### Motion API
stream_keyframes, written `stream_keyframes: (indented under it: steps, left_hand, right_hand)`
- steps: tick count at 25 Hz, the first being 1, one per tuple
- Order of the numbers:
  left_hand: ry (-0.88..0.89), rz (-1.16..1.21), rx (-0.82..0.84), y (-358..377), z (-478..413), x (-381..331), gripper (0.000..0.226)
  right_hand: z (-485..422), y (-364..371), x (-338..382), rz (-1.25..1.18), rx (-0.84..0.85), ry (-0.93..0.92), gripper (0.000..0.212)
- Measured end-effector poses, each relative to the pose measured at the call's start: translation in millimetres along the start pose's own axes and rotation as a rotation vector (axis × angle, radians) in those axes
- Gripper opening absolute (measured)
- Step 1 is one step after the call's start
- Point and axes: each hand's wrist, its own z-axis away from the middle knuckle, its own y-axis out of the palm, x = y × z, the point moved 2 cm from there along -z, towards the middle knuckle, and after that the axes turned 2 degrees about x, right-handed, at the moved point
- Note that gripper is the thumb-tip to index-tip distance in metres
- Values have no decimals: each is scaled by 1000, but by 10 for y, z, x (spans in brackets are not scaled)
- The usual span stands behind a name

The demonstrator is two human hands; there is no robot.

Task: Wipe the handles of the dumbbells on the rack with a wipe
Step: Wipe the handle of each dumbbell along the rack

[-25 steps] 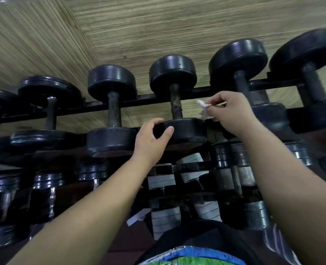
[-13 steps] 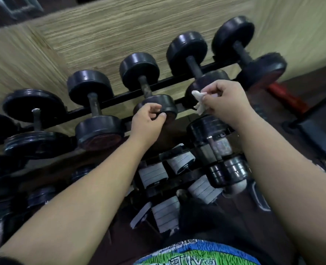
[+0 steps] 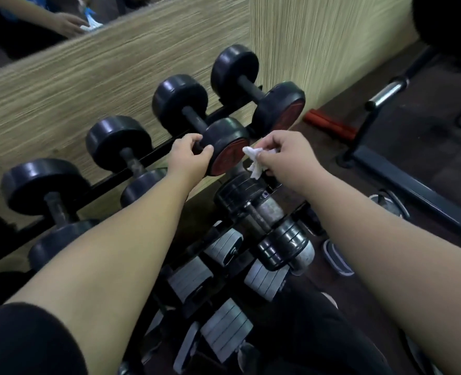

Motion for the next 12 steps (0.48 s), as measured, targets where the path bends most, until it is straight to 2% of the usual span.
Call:
stream_keyframes:
  steps: [4, 8, 12]
  left_hand:
    - [-10, -58, -30, 237, -398, -76, 54]
    - [-28, -24, -29, 462, -725, -221, 44]
    - [-97, -16, -267, 632, -777, -249, 34]
  right_hand:
    - [-459, 12, -7, 130, 21, -41, 22]
    - [-1069, -68, -155, 131, 34, -113, 19]
    - [-1727, -93, -344, 32, 155, -103, 20]
